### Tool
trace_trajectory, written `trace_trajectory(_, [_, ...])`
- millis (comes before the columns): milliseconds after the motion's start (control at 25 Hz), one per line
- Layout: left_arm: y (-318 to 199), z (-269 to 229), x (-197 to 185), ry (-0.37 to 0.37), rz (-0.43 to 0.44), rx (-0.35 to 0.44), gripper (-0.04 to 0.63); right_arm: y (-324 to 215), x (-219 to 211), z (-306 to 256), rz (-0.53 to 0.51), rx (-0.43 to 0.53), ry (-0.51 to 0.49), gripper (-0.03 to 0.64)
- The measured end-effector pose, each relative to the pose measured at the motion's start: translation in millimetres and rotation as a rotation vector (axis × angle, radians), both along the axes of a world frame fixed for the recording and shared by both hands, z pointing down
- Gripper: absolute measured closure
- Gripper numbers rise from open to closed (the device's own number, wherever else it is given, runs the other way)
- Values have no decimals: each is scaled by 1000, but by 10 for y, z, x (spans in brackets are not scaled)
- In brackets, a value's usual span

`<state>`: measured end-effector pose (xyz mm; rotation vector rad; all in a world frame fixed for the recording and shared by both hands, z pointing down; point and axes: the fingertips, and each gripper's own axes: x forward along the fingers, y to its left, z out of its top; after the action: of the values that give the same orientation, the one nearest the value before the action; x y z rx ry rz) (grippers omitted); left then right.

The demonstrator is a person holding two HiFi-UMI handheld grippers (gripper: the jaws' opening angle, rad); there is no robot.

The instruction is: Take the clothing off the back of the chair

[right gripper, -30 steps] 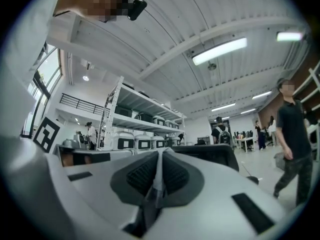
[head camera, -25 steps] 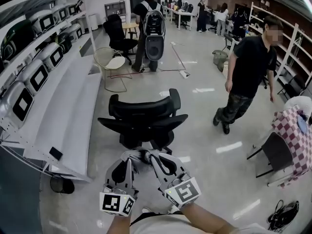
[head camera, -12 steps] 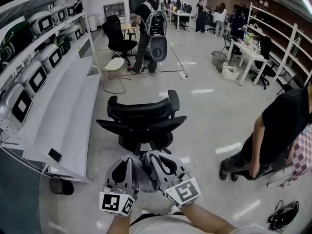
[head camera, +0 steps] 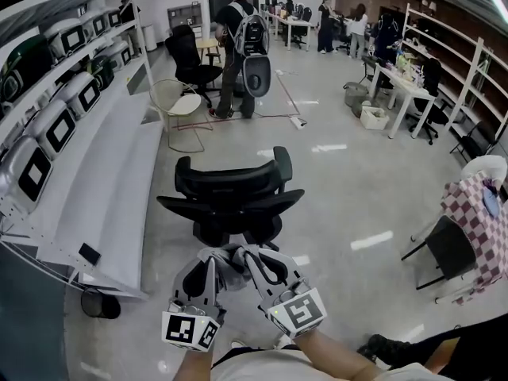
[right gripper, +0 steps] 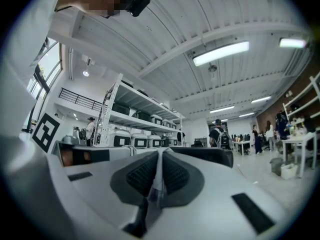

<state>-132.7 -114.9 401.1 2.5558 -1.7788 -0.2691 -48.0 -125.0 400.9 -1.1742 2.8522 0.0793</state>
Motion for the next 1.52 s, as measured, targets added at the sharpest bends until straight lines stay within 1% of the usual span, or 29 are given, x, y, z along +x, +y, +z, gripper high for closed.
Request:
trace_trajectory(360, [-28, 23, -5, 0, 4, -2, 575, -34, 19, 12, 15, 2, -6, 592])
trace_trajectory(720, [-87, 38, 15, 8, 11, -9, 575, -78, -6, 50, 2, -12, -7, 591])
trace_trajectory(880, [-96, 38, 39, 8, 20, -13, 575, -72, -63, 71, -9, -22, 7, 591])
trace_trajectory(1520, [-92, 77, 95, 14, 17, -23, 575, -60, 10, 88, -16, -23, 3, 592])
